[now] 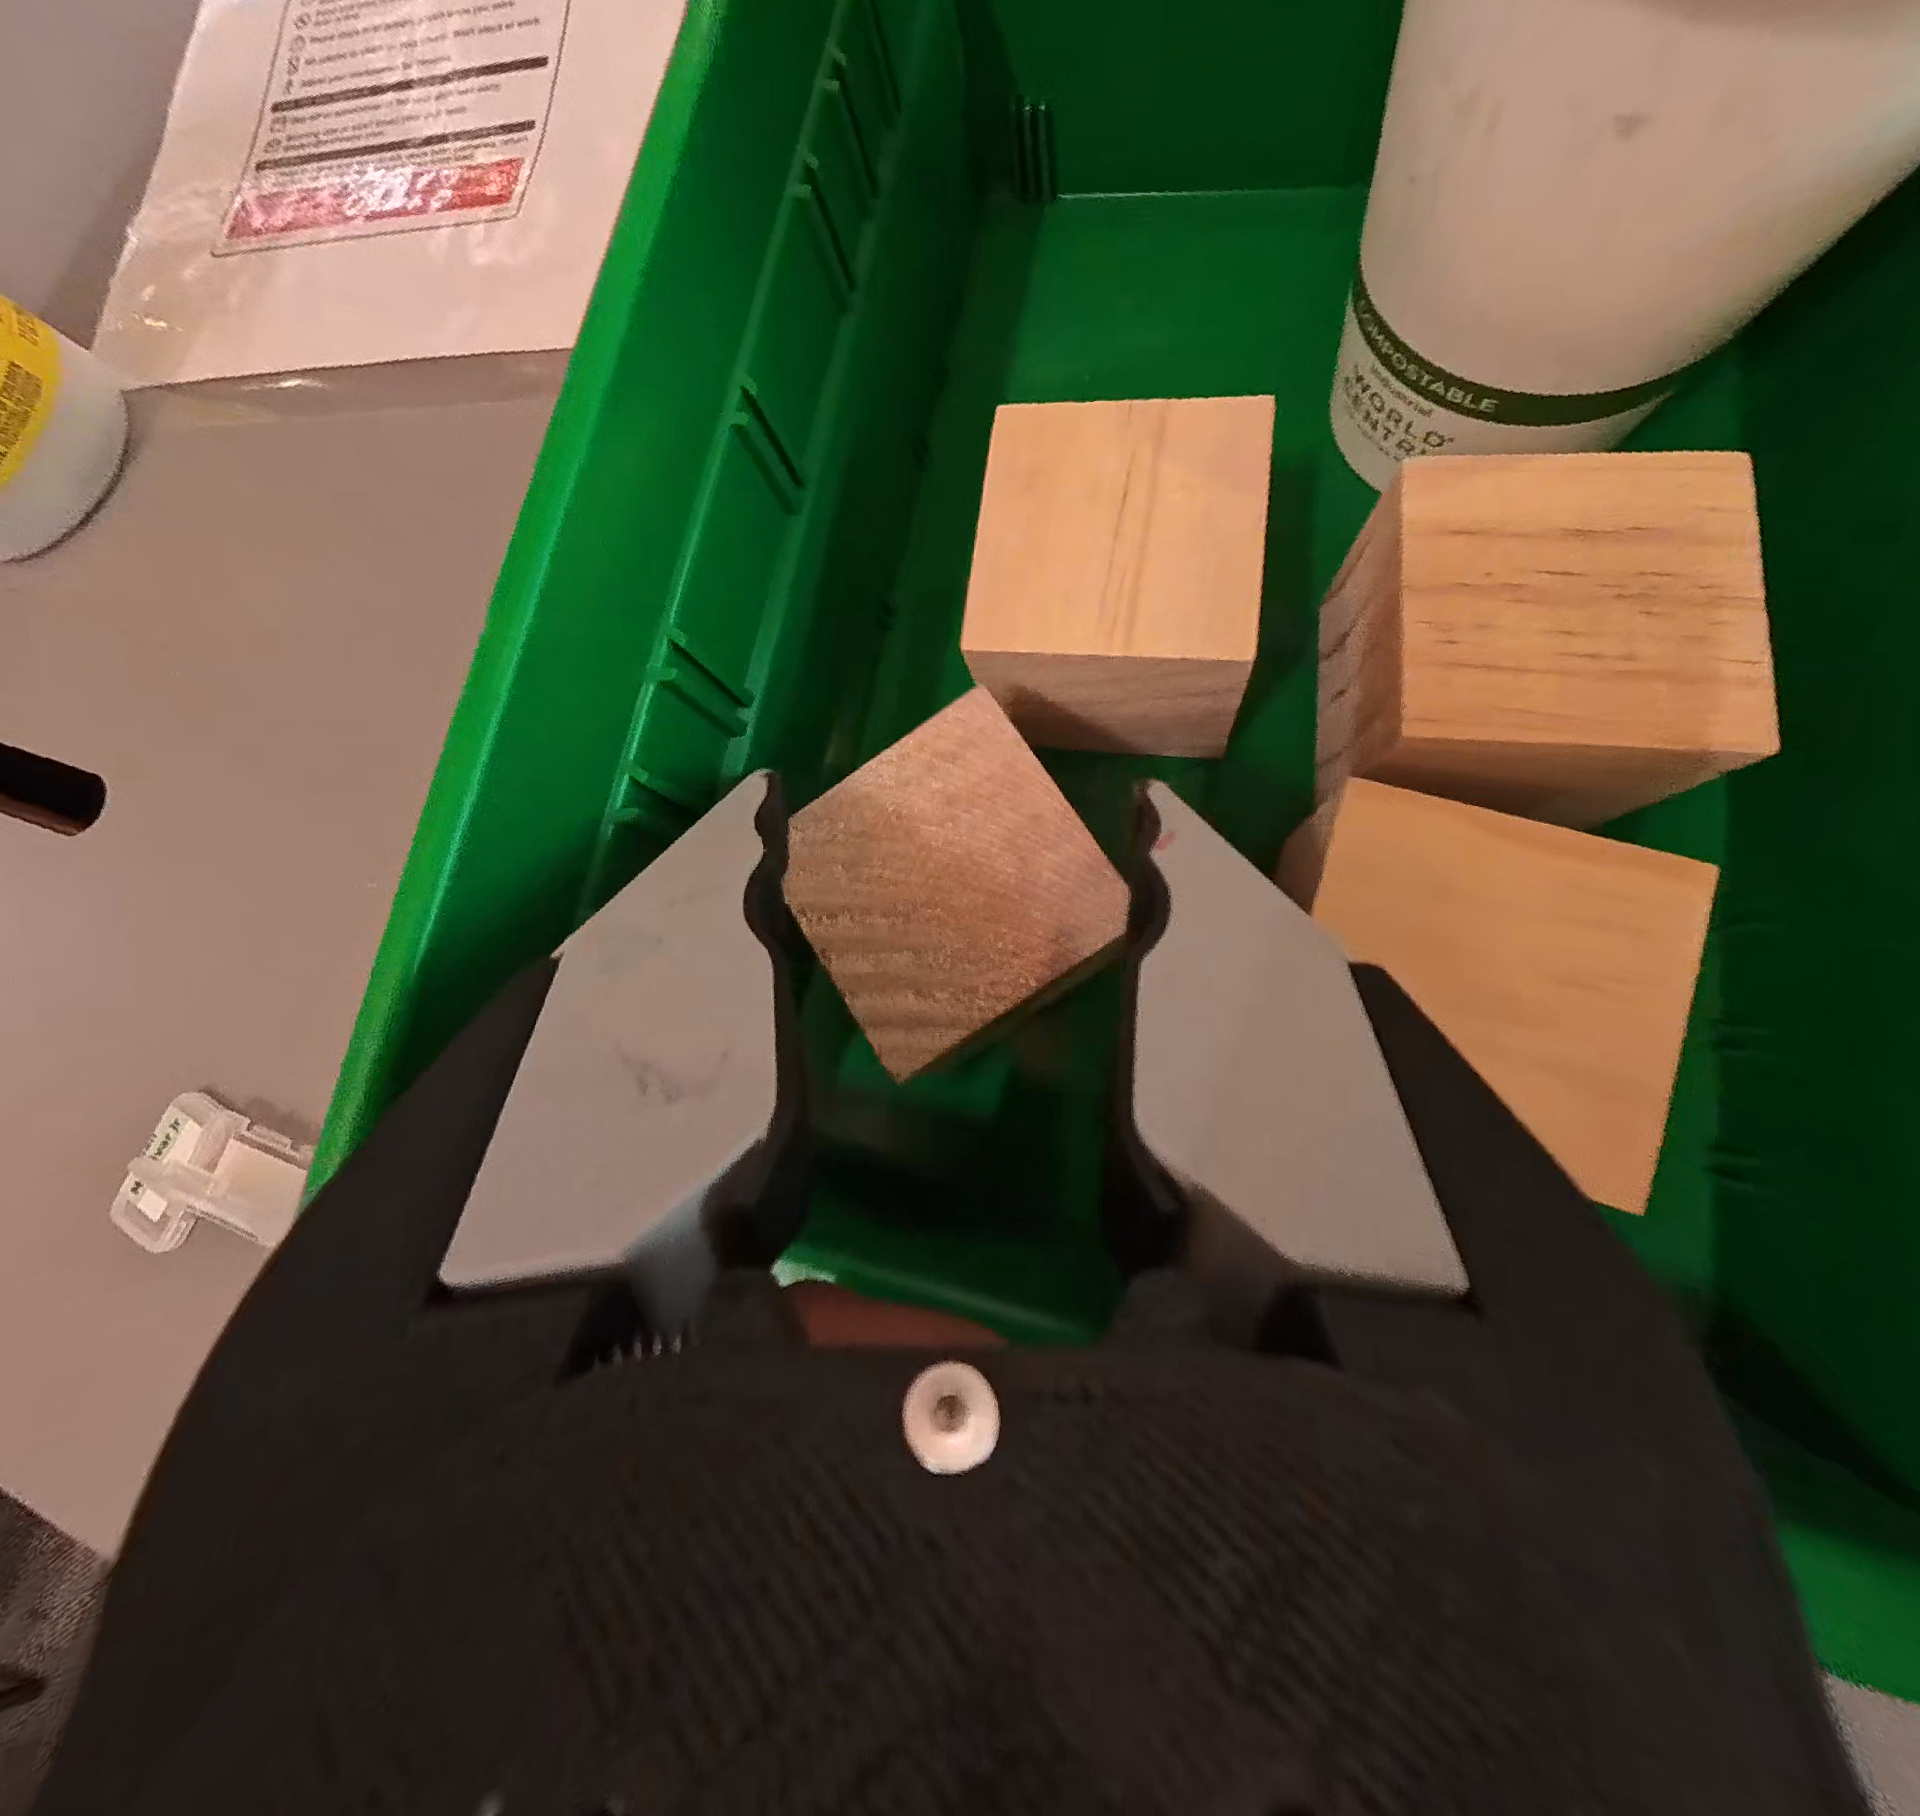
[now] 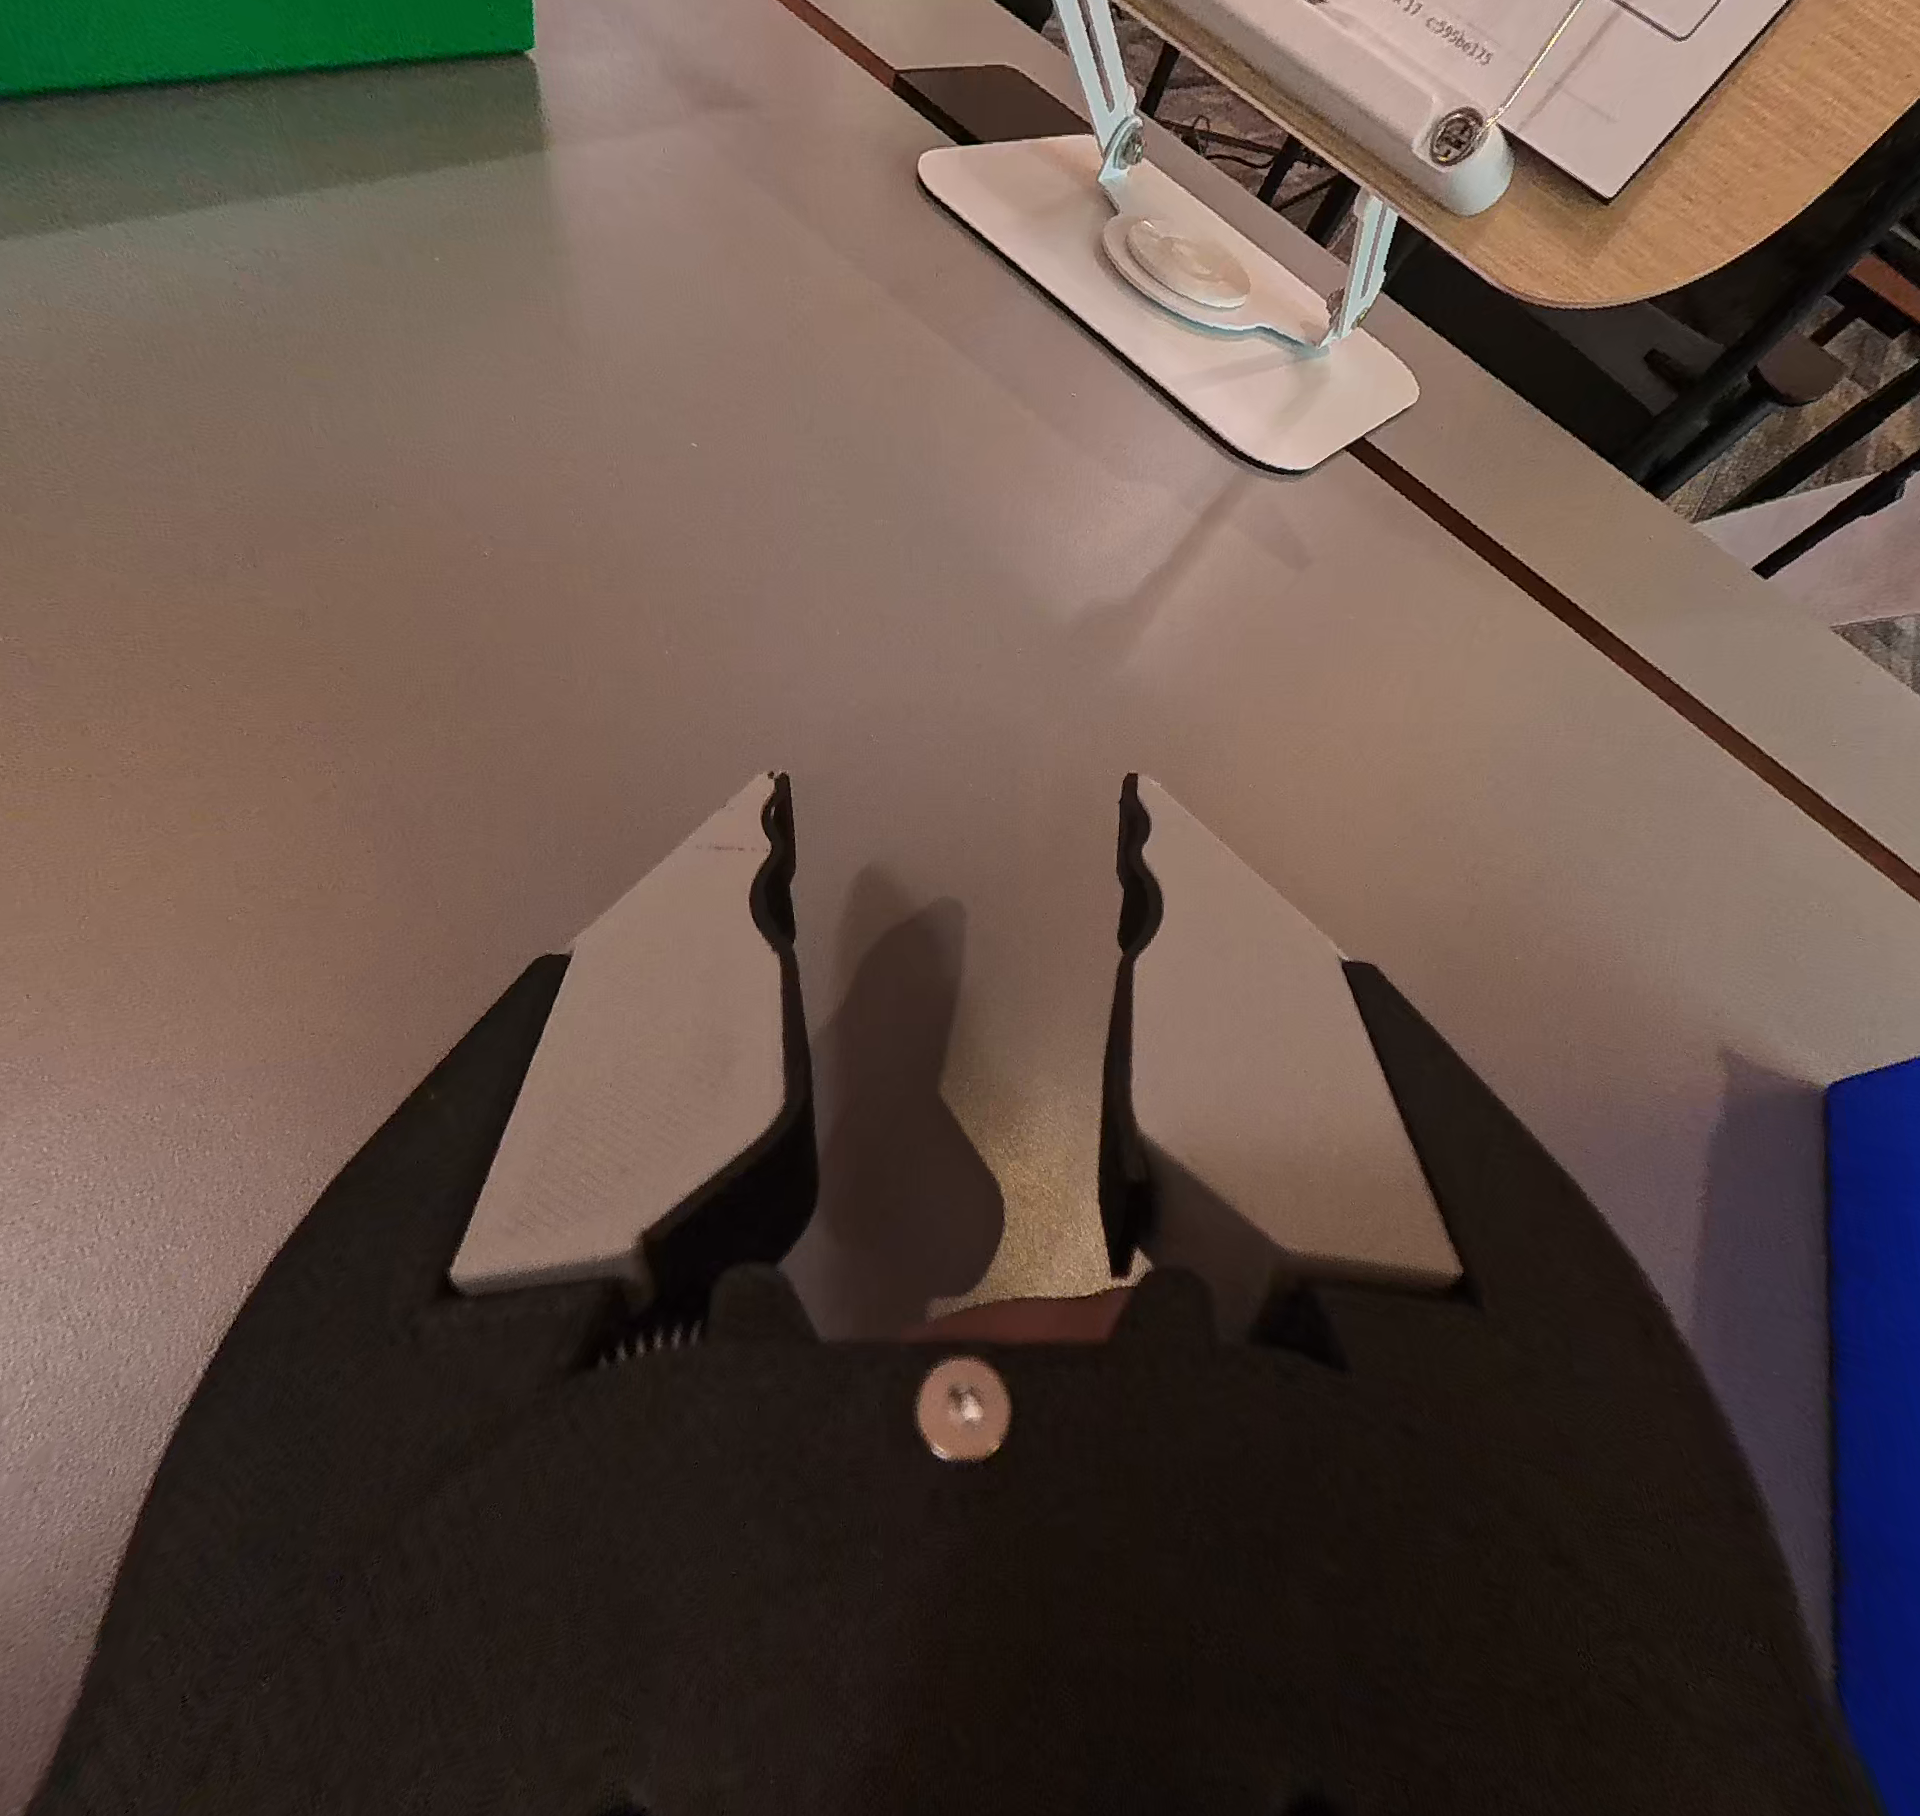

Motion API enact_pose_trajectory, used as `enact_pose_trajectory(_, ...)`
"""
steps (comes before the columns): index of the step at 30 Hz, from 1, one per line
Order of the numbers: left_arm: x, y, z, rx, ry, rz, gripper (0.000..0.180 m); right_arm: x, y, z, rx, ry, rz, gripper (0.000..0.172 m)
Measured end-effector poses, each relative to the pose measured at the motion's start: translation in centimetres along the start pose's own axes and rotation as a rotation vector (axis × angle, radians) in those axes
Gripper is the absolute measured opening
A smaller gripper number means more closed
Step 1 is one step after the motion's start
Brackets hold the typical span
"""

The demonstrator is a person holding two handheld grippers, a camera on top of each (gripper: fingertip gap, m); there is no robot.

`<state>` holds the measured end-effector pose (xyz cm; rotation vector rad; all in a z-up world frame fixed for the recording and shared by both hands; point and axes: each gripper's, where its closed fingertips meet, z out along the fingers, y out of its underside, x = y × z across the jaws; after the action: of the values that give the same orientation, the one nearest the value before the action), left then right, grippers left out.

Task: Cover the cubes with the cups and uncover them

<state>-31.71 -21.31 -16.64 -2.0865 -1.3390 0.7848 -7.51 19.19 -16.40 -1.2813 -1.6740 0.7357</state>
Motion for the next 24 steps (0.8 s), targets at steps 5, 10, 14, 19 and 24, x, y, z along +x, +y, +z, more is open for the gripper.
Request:
enact_pose_trajectory(5,0.4,0.3,0.1,-0.043,-0.038,0.064,0.075,-0.1,0.0,0.0,0.001,0.004,-0.010,0.060)
enact_pose_trajectory(10,0.5,0.3,0.0,-0.030,-0.029,0.049,0.076,0.0,-0.1,-0.1,0.005,0.003,-0.007,0.059)
enact_pose_trajectory(14,1.0,0.5,-0.6,-0.036,0.025,0.035,0.078,-0.1,-0.1,0.0,0.003,0.003,-0.012,0.059)
enact_pose_trajectory(19,1.0,0.3,-0.8,-0.010,0.085,-0.025,0.077,-0.2,0.0,0.0,0.001,0.006,-0.025,0.059)
enact_pose_trajectory(24,0.8,0.3,-0.1,-0.031,0.030,0.071,0.081,-0.2,-0.1,0.0,0.003,0.006,-0.023,0.059)
